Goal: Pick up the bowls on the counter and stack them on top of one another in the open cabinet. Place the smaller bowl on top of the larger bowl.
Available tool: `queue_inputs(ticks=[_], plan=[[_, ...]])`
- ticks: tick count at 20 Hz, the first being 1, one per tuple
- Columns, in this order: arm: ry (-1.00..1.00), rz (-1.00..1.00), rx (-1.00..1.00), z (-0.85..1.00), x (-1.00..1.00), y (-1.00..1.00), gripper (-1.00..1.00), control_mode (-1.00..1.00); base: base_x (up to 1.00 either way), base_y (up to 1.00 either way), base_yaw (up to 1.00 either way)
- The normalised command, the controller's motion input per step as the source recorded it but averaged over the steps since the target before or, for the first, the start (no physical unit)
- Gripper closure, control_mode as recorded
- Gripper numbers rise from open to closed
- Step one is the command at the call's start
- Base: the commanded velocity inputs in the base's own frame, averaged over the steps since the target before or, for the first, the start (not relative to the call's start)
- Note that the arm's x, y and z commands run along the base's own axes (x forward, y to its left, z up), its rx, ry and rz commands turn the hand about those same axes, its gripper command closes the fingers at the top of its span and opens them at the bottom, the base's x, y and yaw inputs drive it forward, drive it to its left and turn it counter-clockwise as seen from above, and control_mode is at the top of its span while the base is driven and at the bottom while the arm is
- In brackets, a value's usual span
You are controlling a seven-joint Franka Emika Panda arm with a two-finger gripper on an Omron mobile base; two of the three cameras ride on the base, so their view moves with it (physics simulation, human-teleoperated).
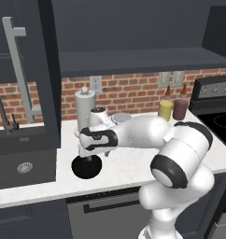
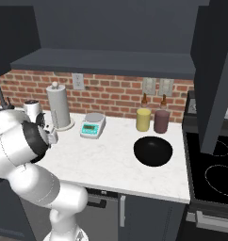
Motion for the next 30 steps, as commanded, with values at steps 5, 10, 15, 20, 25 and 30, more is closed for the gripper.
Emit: queue_inputs(ticks=[5, 10, 15, 20, 25, 30], plan=[[0.00, 0.00, 0.00, -0.46, 0.02, 0.00, -1.00, -1.00, 0.00, 0.00, 0.00], [0.00, 0.00, 0.00, -0.34, 0.02, 0.00, -1.00, -1.00, 0.00, 0.00, 0.00], [0.00, 0.00, 0.00, -0.12, 0.00, 0.00, -1.00, -1.00, 0.00, 0.00, 0.00], [0.00, 0.00, 0.00, -0.13, 0.00, 0.00, -1.00, -1.00, 0.00, 0.00, 0.00], [0.00, 0.00, 0.00, -0.10, 0.00, 0.00, -1.00, -1.00, 0.00, 0.00, 0.00], [0.00, 0.00, 0.00, 0.00, 0.00, 0.00, -1.00, -1.00, 0.00, 0.00, 0.00]])
